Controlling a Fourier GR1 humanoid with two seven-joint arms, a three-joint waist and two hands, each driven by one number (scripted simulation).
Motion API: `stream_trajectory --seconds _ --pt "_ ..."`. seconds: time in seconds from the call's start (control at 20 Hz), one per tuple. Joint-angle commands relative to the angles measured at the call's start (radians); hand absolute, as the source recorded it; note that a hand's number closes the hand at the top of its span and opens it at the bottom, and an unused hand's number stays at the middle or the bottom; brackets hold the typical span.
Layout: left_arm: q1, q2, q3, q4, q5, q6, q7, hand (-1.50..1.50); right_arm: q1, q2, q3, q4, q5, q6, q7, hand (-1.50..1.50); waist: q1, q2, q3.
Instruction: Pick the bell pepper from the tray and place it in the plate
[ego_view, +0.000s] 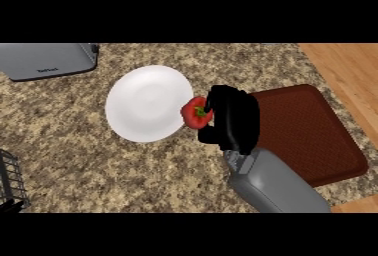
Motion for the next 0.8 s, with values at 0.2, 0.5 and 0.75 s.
stream_trajectory --seconds 0.2,0.5,0.75 --pt "-0.369 -0.001 -0.045 -0.182 0.003 0.041 0.043 0.00 -0.109 0.123 -0.029 0.024 0.128 -0.028 0.205 1.50 0.097 0.044 0.011" --pt "-0.553 -0.019 -0.125 -0.173 -0.015 0.064 0.156 0.00 -0.213 0.125 -0.111 0.177 0.094 -0.102 0.261 1.50 0.181 0.062 0.011" --pt "-0.704 -0.041 -0.181 -0.124 -0.062 0.098 0.233 0.00 -0.287 0.125 -0.141 0.379 0.074 -0.187 0.261 1.50 0.223 0.072 0.012"
